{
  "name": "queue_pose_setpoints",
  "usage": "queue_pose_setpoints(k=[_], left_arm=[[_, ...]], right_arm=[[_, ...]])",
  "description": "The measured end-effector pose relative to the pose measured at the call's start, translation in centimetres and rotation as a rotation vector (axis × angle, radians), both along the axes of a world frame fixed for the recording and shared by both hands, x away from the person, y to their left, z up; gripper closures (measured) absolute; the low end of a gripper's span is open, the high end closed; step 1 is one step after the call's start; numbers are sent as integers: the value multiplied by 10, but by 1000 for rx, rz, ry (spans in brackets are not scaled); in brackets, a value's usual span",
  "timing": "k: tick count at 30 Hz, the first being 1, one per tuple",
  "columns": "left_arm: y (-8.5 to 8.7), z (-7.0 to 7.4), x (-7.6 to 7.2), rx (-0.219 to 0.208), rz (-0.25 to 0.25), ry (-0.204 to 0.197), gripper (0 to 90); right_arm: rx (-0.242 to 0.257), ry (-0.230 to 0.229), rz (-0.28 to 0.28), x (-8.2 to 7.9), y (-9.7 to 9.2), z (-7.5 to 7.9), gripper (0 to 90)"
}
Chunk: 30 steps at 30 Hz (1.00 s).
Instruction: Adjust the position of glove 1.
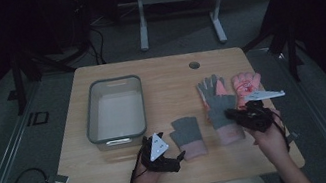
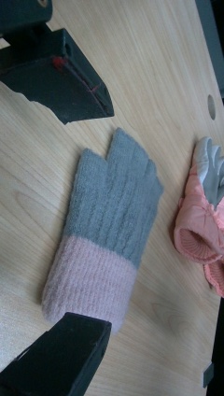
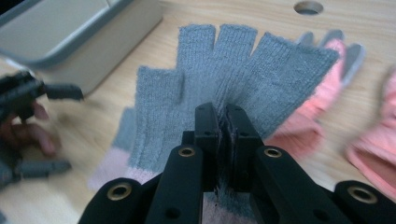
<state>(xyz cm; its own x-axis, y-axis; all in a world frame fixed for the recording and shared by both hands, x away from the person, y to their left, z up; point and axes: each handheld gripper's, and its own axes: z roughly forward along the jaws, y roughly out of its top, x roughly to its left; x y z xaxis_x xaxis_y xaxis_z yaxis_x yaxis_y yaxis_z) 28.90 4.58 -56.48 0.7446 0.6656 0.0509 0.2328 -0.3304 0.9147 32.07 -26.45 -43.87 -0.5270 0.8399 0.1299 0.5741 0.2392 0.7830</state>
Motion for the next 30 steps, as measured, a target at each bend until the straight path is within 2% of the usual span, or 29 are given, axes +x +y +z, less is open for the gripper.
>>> queue_pose_setpoints(k=[4, 5, 6, 12, 16, 18, 22, 24, 30], left_arm=[[0, 0, -2, 0, 2, -16, 9], [0, 0, -2, -11, -11, -14, 9], [0, 0, -2, -8, -12, -10, 3], [-1, 0, -2, -10, -6, -15, 0], [0, 0, -3, -11, -16, -18, 0], [0, 0, -2, -12, -19, -15, 0], [0, 0, -2, -12, -17, -15, 0], [-1, 0, -2, -8, -17, -16, 0], [-1, 0, -2, 1, -14, -12, 0]], right_arm=[[16, 23, 8, 7, 29, -8, 851], [19, 29, 11, 8, 34, -11, 851], [6, 34, 17, 10, 42, -16, 851], [17, 108, 19, 20, 67, -44, 851], [10, 137, 38, 22, 83, -57, 850], [-12, 147, 43, 23, 89, -63, 850], [-14, 187, 45, 24, 94, -76, 849], [-32, 189, 43, 25, 96, -82, 849], [-26, 208, 42, 30, 99, -88, 846]])
